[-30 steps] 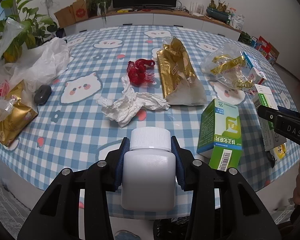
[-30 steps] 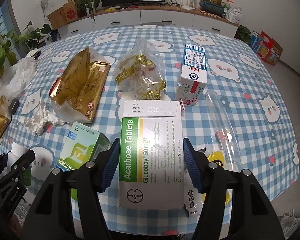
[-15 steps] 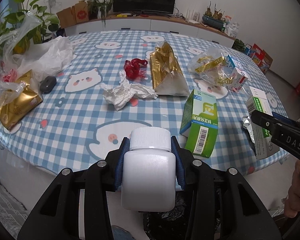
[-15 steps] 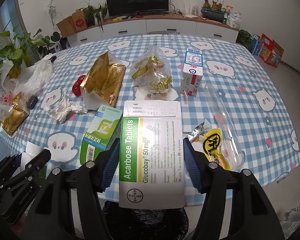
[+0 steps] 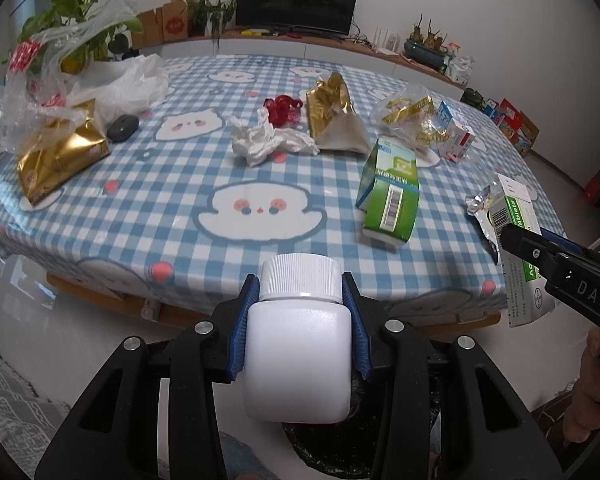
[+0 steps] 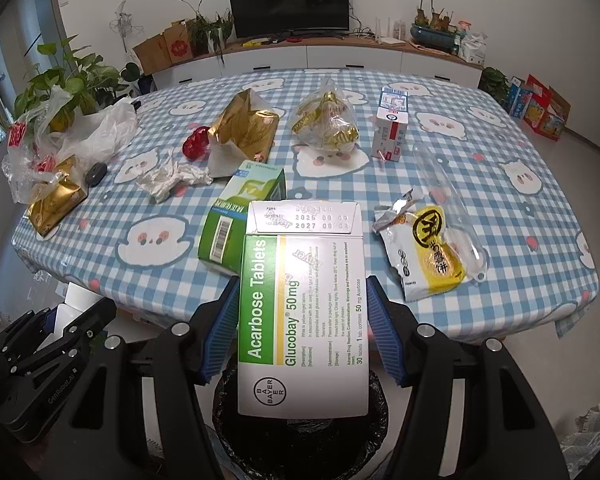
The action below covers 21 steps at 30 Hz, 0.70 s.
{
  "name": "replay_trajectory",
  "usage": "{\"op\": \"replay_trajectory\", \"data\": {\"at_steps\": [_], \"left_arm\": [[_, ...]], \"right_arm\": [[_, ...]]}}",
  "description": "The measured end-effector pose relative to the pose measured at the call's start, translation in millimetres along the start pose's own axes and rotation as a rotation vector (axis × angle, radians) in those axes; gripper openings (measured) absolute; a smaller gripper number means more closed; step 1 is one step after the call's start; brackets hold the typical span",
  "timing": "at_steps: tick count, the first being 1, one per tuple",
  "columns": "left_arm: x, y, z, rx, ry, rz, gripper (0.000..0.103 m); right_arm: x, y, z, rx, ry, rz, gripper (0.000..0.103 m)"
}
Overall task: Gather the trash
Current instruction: 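Carry the bottle and the Acarbose box with both tools over the black trash bin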
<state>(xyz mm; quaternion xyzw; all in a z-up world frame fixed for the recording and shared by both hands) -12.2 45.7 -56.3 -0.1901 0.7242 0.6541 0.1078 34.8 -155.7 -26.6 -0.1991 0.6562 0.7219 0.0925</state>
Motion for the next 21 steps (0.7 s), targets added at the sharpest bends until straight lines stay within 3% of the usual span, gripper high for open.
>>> {"op": "replay_trajectory", "data": {"at_steps": [10, 21], "left_arm": [[49.7, -12.3, 9.7, 0.016, 0.018, 0.033, 0.04], [80.9, -25.3, 13.1, 0.001, 0.018, 0.05, 0.04]], "right_arm": [[63.8, -11.9, 6.2, -0.028, 0.014, 0.017, 0.058], [101.5, -36.5, 9.7, -0.018, 0.036, 0.052, 0.058]]}}
Point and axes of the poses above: each gripper's, at about its wrist camera, not at the fingertips, and y roughly against the way its jaws point, z to its left, x to its underside, the point moved 2 cm from there along -y, roughly the way its jaws point, and after that the axes turned 12 degrees about z, right-handed, at the moved point
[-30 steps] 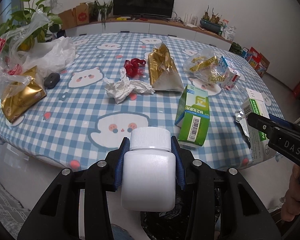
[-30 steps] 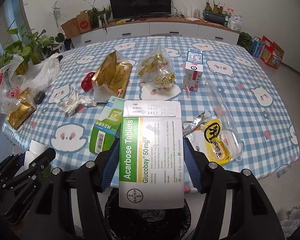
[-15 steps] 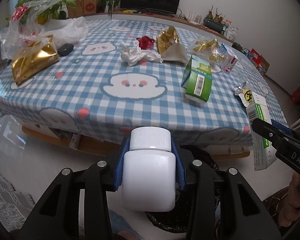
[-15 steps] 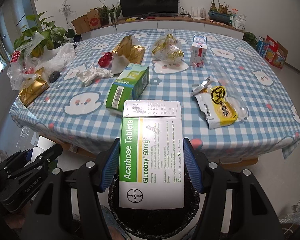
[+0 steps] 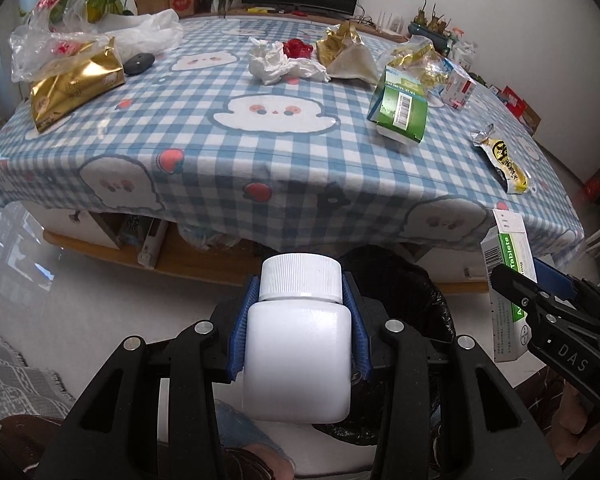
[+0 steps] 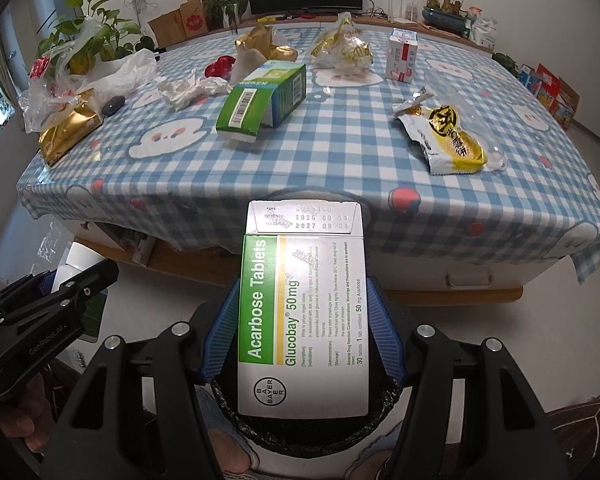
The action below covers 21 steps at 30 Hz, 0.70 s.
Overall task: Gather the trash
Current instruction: 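Carry the bottle and the Acarbose box with both tools over the black trash bin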
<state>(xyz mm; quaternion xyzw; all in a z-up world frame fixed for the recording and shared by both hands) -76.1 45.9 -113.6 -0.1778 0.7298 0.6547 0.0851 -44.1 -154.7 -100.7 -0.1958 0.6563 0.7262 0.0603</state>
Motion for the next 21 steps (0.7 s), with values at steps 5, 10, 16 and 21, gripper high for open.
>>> {"op": "replay_trajectory", "data": {"at_steps": [5, 10, 16, 21], "left_arm": [[6.2, -14.7, 2.7, -0.009, 0.001, 0.01, 0.04], [8.7, -29.9, 0.0, -0.017, -0.022, 0.011, 0.04], [8.7, -50.6, -4.0, -0.03, -0.046, 0.039, 0.04], [7.6, -69.4, -1.7, -0.031, -0.038, 0.072, 0.04]], "right_arm": [[6.6, -16.4, -2.9, 0.005, 0.001, 0.02, 0.058], [11.9, -33.5, -9.6, 0.009, -0.006, 0.047, 0.059], [14.6, -58.4, -17.6, 0.015, -0.018, 0.087, 0.059], [17.0, -83.5, -21.1, 0.017, -0.023, 0.126, 0.059]]}}
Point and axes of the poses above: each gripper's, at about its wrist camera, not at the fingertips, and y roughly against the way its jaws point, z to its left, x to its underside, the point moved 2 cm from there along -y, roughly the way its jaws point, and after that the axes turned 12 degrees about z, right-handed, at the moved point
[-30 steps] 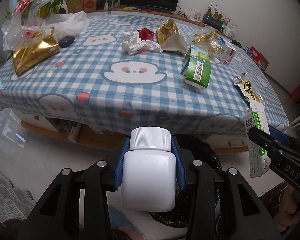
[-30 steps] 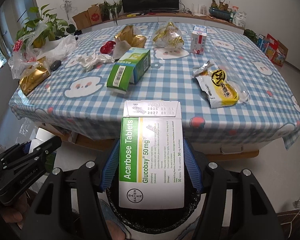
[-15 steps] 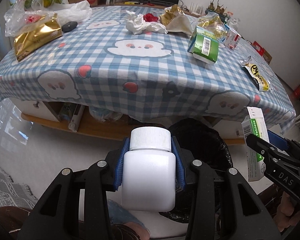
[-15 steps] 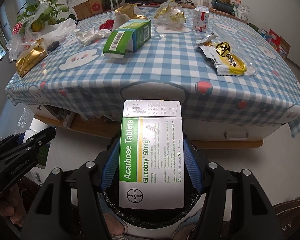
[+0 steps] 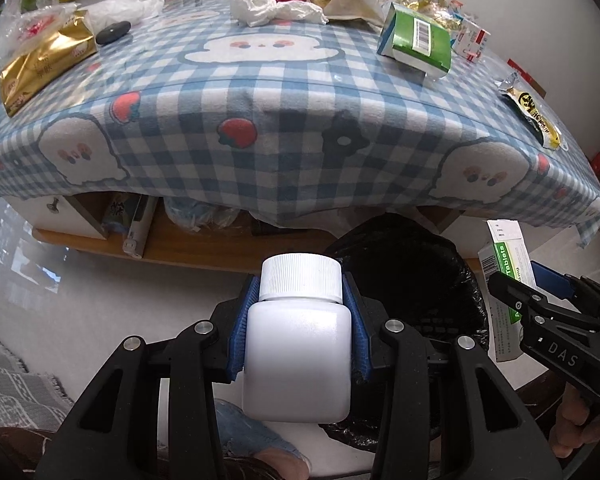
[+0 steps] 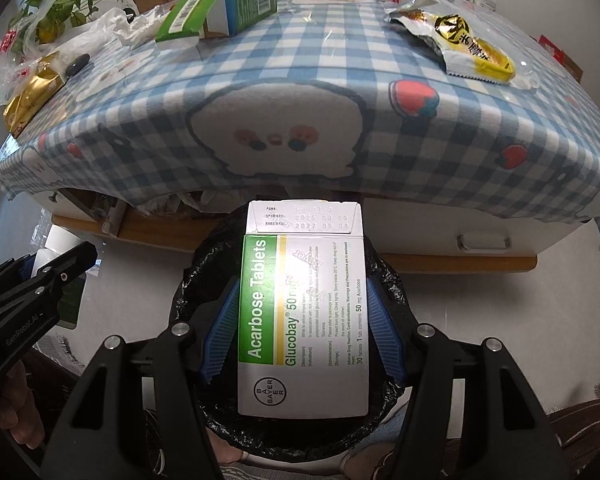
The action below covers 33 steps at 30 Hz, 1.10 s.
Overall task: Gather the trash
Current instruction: 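Carry the bottle and the Acarbose box with both tools over the black trash bin, then open the right tool to drop the Acarbose box into the bin, then lower the white bottle into the bin and open the left tool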
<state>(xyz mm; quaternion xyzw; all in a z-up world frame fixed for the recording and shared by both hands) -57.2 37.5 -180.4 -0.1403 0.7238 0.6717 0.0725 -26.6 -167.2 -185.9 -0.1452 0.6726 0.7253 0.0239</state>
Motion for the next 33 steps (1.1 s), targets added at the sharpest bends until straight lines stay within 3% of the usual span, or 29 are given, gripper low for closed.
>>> {"op": "replay_trajectory", "data": {"at_steps": [11, 20, 33], "left_arm": [[-1.6, -38.4, -0.6, -0.009, 0.015, 0.065, 0.04], [1.1, -45.6, -5.7, -0.012, 0.014, 0.073, 0.04], [8.3, -24.1, -11.6, -0.016, 0.031, 0.058, 0.04]], "right_arm": [[-1.8, -45.2, 5.6, 0.005, 0.015, 0.066, 0.059], [-2.4, -53.7, 12.4, 0.008, 0.021, 0.071, 0.06], [1.8, -20.0, 10.0, 0.022, 0.013, 0.008, 0.092]]}}
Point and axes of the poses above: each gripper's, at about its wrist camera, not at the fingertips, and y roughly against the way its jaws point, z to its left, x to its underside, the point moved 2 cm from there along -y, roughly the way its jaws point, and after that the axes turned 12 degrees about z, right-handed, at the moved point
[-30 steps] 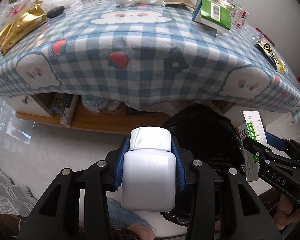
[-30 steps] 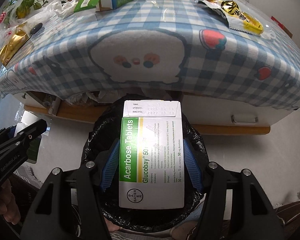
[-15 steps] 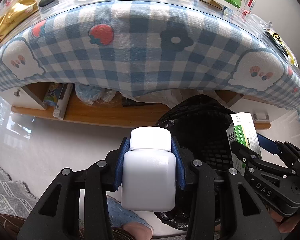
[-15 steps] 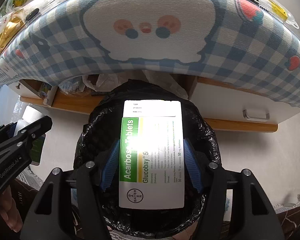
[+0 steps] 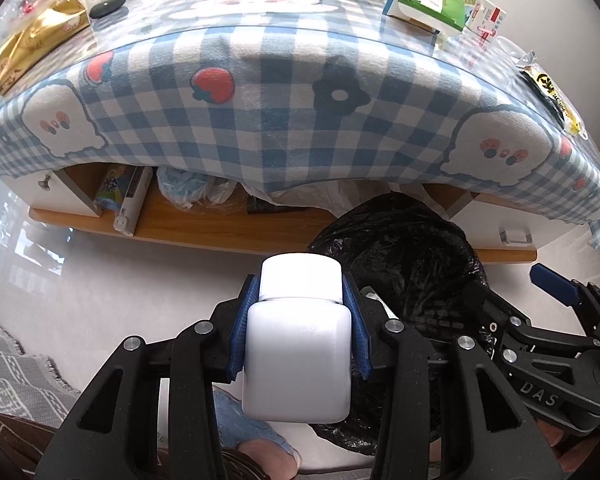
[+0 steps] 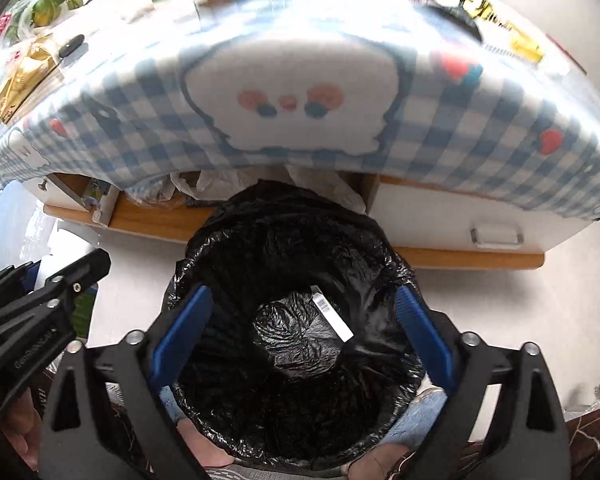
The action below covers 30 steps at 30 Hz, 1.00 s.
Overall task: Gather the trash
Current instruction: 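Lower the white bottle into the bin and open the left tool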
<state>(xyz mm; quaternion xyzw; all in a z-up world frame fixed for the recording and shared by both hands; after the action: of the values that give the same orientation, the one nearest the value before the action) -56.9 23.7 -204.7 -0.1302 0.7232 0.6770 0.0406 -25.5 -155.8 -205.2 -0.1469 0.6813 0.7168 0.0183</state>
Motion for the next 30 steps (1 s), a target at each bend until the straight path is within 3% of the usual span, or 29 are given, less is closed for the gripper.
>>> {"op": "replay_trajectory", "data": {"at_steps": [16, 30], "left_arm": [[8.6, 27.2, -50.6, 0.016, -0.058, -0.034, 0.04], [14.5, 9.4, -108.1, 0.005, -0.167, -0.01, 0.041]], "right_arm": [[21.4, 37.3, -49.4, 0.039, -0.078, -0.039, 0.095], [33.6, 50.3, -107.1, 0.05, -0.152, -0.033, 0.095]]}}
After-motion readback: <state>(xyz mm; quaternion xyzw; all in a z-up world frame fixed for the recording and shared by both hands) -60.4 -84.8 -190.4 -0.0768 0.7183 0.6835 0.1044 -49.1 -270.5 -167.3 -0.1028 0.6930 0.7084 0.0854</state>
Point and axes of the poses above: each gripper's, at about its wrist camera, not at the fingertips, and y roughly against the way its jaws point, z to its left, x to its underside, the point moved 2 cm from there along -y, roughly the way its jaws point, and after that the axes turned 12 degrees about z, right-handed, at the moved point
